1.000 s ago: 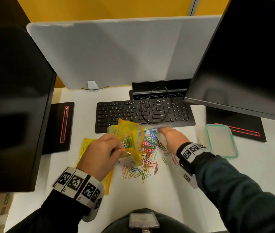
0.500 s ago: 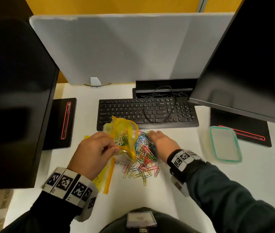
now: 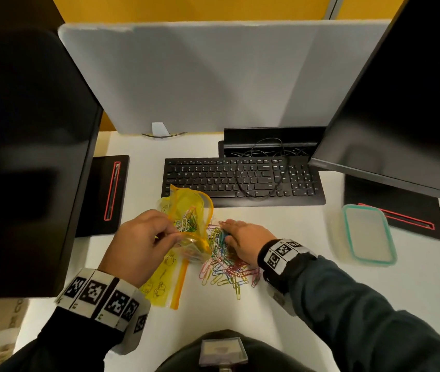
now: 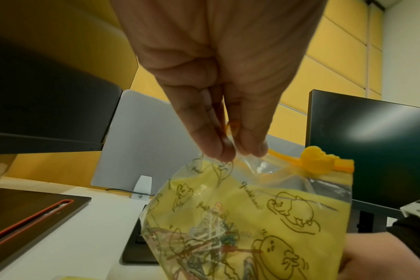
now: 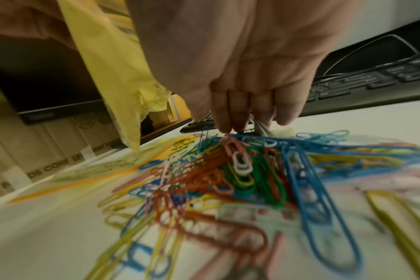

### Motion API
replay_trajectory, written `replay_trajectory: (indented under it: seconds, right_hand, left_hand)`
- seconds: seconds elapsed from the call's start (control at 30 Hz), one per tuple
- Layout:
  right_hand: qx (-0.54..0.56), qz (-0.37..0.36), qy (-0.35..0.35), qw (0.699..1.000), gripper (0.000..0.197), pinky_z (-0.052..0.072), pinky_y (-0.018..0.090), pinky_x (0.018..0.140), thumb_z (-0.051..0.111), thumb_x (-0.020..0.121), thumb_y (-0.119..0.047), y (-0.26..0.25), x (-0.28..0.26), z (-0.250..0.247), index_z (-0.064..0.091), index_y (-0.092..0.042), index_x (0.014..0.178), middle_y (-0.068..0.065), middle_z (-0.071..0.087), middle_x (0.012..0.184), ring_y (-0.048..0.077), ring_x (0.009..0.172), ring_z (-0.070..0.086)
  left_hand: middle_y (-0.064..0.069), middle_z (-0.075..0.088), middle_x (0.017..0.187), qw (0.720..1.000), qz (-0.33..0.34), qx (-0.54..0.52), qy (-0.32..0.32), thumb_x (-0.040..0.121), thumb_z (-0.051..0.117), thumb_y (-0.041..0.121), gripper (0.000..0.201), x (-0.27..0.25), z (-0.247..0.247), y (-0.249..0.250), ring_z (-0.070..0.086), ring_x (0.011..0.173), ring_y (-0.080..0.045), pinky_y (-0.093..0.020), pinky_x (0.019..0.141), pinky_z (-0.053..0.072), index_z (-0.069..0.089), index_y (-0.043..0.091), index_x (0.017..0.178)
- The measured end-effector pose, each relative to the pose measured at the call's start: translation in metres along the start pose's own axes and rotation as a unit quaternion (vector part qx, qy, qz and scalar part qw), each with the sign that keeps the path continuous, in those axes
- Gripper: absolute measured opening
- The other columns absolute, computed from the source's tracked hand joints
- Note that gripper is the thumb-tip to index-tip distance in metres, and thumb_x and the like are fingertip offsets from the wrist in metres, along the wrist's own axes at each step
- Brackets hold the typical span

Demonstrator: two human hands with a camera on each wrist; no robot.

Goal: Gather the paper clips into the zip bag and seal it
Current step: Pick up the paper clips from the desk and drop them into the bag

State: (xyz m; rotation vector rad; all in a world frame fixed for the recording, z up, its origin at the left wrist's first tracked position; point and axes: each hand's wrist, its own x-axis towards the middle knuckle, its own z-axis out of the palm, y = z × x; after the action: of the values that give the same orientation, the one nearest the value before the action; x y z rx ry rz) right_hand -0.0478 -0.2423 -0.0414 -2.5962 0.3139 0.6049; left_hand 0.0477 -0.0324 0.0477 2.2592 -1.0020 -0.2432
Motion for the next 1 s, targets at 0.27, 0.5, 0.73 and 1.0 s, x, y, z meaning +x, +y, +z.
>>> replay_trajectory:
  seconds: [0.27, 0.5, 0.73, 1.0]
  right_hand:
    - [-0.045, -0.028, -0.051, 0.997, 0.054, 0.021, 0.047, 0.116, 0.033, 0.098, -0.034, -0.008, 0.034, 0.005, 0.014, -0.023, 0.148, 0.001, 0.006, 0.159, 0.030, 0.145, 0.008]
    - [0.073, -0.033, 0.071, 0.994, 0.051, 0.016, 0.039, 0.119, 0.039, 0.098, -0.019, 0.013, -0.023, 0.017, 0.023, -0.030, 0.145, -0.002, 0.019, 0.156, 0.022, 0.144, 0.017]
    - [0.117, 0.203, 0.044, 0.971, 0.110, 0.033, 0.033, 0.110, 0.081, 0.065, -0.036, 0.076, -0.104, 0.021, 0.009, -0.025, 0.148, 0.003, 0.025, 0.147, 0.023, 0.134, 0.029]
    - [0.078, 0.146, 0.056, 0.985, 0.094, 0.043, 0.040, 0.100, 0.083, 0.062, -0.026, 0.042, -0.051, 0.016, 0.029, -0.018, 0.138, 0.007, 0.040, 0.124, 0.027, 0.118, 0.041]
  left_hand:
    - [0.006, 0.065, 0.082, 1.000, -0.003, 0.008, -0.003, 0.072, 0.074, 0.024, 0.008, 0.000, -0.004, 0.001, 0.056, 0.079, -0.003, -0.017, 0.068, 0.046, 0.069, 0.018, 0.069]
    - [0.009, 0.062, 0.082, 0.999, -0.001, 0.001, -0.046, 0.070, 0.061, 0.032, 0.013, -0.002, 0.004, -0.001, 0.054, 0.081, -0.004, -0.023, 0.065, 0.047, 0.068, 0.021, 0.068]
    - [0.008, 0.062, 0.083, 0.997, 0.026, -0.002, -0.073, 0.071, 0.060, 0.032, 0.016, 0.004, 0.023, 0.012, 0.051, 0.081, -0.003, -0.014, 0.068, 0.041, 0.069, 0.019, 0.070]
    - [0.007, 0.062, 0.084, 0.996, 0.041, -0.003, -0.083, 0.070, 0.060, 0.032, 0.016, -0.004, 0.028, 0.022, 0.051, 0.082, -0.004, -0.018, 0.068, 0.042, 0.069, 0.019, 0.070]
